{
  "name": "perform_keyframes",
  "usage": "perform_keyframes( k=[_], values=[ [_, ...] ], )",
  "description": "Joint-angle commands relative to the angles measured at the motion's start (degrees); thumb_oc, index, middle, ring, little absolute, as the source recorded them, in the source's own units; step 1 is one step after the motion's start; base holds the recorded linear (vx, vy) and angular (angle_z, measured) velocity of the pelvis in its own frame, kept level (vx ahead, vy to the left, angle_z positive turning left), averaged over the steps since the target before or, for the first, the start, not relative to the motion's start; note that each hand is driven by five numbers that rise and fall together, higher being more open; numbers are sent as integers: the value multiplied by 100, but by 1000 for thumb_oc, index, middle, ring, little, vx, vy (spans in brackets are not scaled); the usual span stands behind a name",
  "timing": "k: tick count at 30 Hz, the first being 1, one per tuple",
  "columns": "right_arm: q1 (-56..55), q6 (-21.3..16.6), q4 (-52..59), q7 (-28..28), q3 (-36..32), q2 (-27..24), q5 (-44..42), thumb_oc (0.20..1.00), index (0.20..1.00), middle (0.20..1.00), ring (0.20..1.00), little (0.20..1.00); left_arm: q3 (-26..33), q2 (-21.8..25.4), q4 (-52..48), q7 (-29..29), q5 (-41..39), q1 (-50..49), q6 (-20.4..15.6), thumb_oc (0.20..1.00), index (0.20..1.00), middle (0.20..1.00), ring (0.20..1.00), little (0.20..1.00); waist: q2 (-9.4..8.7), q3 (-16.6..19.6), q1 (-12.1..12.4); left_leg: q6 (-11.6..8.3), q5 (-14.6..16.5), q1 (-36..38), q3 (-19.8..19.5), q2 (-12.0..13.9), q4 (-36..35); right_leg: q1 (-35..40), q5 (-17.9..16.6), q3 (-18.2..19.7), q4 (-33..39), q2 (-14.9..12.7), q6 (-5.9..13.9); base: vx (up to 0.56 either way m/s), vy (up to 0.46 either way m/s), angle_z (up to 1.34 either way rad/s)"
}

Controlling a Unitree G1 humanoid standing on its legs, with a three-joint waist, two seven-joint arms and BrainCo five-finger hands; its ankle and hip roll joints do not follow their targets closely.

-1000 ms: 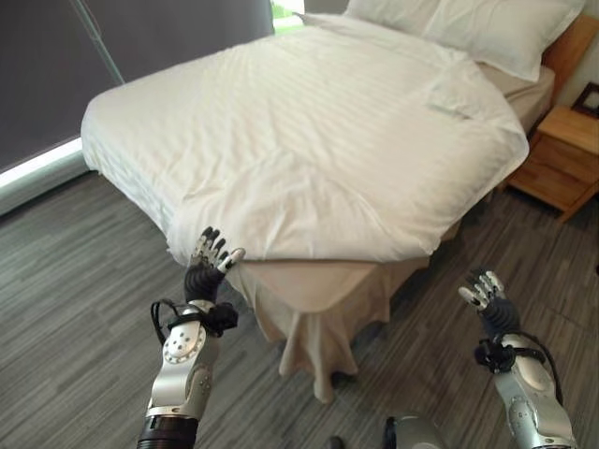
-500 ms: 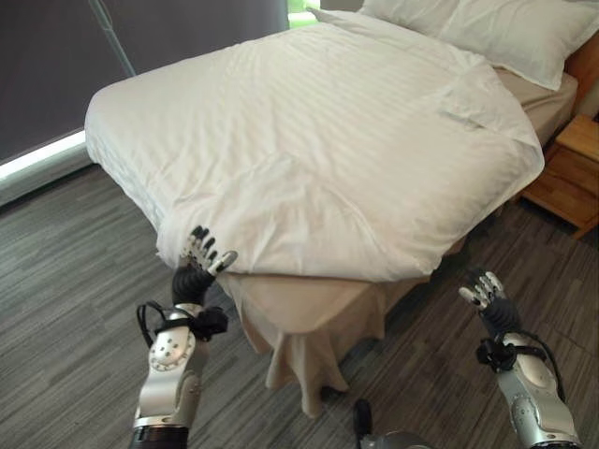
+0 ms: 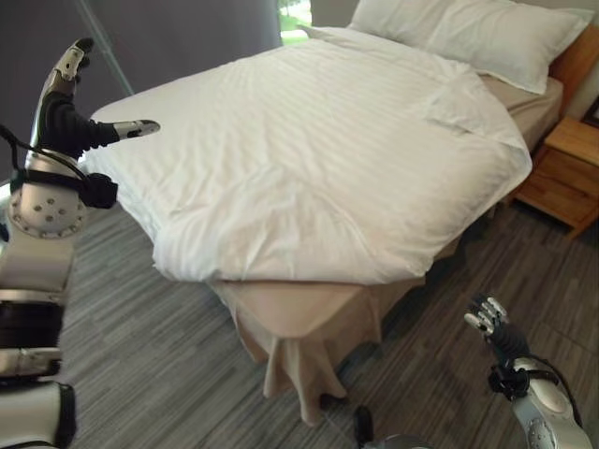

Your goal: Making the bed.

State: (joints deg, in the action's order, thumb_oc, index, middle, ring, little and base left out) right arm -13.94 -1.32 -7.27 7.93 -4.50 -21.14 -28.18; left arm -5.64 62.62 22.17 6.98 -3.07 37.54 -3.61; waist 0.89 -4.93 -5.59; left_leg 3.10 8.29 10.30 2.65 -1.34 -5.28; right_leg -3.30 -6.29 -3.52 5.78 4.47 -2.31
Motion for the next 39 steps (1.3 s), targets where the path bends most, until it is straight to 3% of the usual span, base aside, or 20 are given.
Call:
perform_keyframes(
  k=[1, 10, 13, 17, 26, 34, 39],
  values=[
    [-4, -137, 462, 156, -195, -109, -310, 1000, 1000, 1000, 1000, 1000, -391, 298, 481, 174, 660, 829, 135, 1000, 1000, 1000, 1000, 1000, -98, 217, -162, -170, -397, -381, 419, -23, 28, 702, 705, 103, -78, -313, 641, 32, -5, -6],
    [-138, -130, 552, 245, 213, -167, -935, 1000, 1000, 1000, 1000, 1000, -2465, 192, 3016, 208, 1234, 3344, 235, 1000, 1000, 1000, 1000, 1000, -180, 40, -562, -272, -542, -1084, 861, 91, 28, -142, 462, 396, -78, -219, 733, -4, -11, -21],
    [-113, -108, 564, 293, 325, -129, -1080, 1000, 1000, 1000, 1000, 1000, -2524, 154, 3346, 278, 1140, 3641, 238, 1000, 1000, 1000, 1000, 1000, -234, -14, -630, -282, -574, -1318, 972, 112, 28, -418, 384, 504, -78, -190, 747, -33, -32, -30],
    [-65, 5, 643, 262, 558, -151, -1206, 1000, 1000, 1000, 1000, 1000, -2176, -188, 4129, 363, 382, 3880, 285, 1000, 1000, 1000, 1000, 1000, -280, -148, -762, -299, -675, -1732, 1037, 126, 28, -854, 278, 550, -78, -185, 716, -17, -40, -18],
    [110, -108, 608, 242, 555, -365, -1372, 1000, 1000, 1000, 1000, 1000, -2965, 29, 4594, 459, 72, 5243, 222, 1000, 1000, 1000, 1000, 1000, -407, -553, -933, -316, -845, -2627, 1034, 128, 28, -1742, 28, 546, -78, -172, 751, -12, -11, 3],
    [530, -540, 711, 29, 581, -451, -1360, 1000, 1000, 1000, 1000, 1000, -3724, 310, 4878, 691, 104, 6163, 189, 1000, 1000, 1000, 1000, 1000, -438, -1004, -1011, -328, -1035, -3846, 1006, 111, 28, -2930, -223, 440, -78, -189, 828, 0, -8, 6],
    [537, -600, 850, -26, 651, -368, -1353, 1000, 1000, 1000, 1000, 1000, -3639, 357, 5060, 673, 14, 6057, 245, 1000, 1000, 1000, 1000, 1000, -434, -1124, -1018, -315, -1065, -4155, 990, 121, 28, -3257, -253, 411, -78, -187, 823, 4, -1, 1]
  ],
)
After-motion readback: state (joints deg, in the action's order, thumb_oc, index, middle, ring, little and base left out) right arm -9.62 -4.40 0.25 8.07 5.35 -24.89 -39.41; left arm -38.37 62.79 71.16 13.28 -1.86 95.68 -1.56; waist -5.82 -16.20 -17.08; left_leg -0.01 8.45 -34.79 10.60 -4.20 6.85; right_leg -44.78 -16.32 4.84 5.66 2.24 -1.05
